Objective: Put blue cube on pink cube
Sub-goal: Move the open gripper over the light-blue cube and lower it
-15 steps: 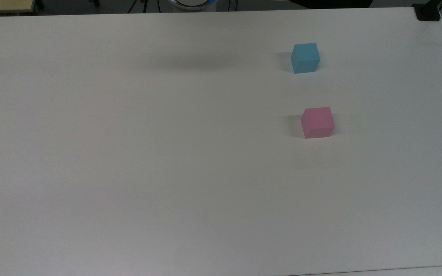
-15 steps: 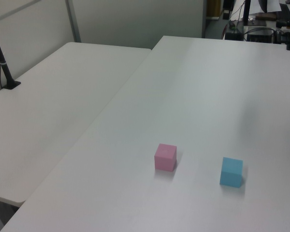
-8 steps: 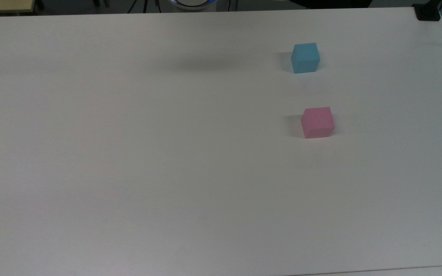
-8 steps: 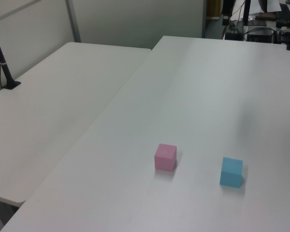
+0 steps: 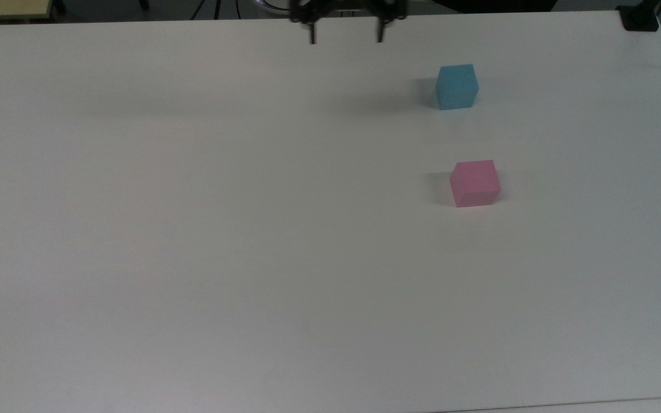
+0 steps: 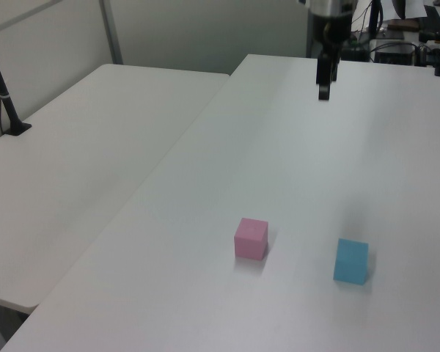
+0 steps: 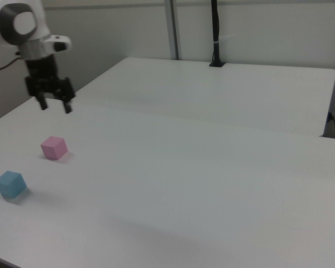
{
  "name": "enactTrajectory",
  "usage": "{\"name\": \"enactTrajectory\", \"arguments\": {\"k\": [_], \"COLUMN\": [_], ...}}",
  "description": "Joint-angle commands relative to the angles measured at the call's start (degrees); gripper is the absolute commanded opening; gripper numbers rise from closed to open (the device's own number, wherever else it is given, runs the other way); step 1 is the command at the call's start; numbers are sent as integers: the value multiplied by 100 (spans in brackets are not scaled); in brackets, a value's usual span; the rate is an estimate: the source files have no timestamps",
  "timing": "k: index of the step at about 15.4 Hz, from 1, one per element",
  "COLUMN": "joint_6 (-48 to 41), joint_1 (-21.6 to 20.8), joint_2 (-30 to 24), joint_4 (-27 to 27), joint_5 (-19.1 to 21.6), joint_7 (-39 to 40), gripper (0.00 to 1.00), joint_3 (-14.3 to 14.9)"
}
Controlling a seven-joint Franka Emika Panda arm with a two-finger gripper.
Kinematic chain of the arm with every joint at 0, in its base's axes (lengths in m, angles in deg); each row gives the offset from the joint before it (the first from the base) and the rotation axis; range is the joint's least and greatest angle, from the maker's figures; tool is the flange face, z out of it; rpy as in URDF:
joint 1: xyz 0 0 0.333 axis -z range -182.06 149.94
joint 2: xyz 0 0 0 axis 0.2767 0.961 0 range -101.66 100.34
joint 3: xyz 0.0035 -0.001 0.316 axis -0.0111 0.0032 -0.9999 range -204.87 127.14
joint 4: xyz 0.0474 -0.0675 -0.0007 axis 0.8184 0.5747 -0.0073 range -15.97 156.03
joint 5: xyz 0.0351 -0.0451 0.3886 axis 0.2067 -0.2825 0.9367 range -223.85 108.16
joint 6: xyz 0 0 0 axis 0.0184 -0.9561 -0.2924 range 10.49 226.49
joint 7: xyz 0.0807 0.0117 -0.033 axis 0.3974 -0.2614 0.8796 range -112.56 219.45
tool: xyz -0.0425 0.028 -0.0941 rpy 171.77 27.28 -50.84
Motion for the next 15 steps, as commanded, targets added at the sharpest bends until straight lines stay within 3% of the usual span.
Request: {"name": "enactTrajectory", "arguments": {"k": [1, 5, 8, 15], "joint_6": [163, 224, 925, 1681], "joint_1": [22, 13, 4, -303], "joint_2": [-116, -90, -72, 323], "joint_4": [272, 753, 1369, 1844], "joint_5": [168, 239, 414, 441], "joint_7": [-723, -1110, -1427, -1954], "gripper": [100, 100, 100, 100], "joint_3": [-734, -1428, -1771, -1940]}}
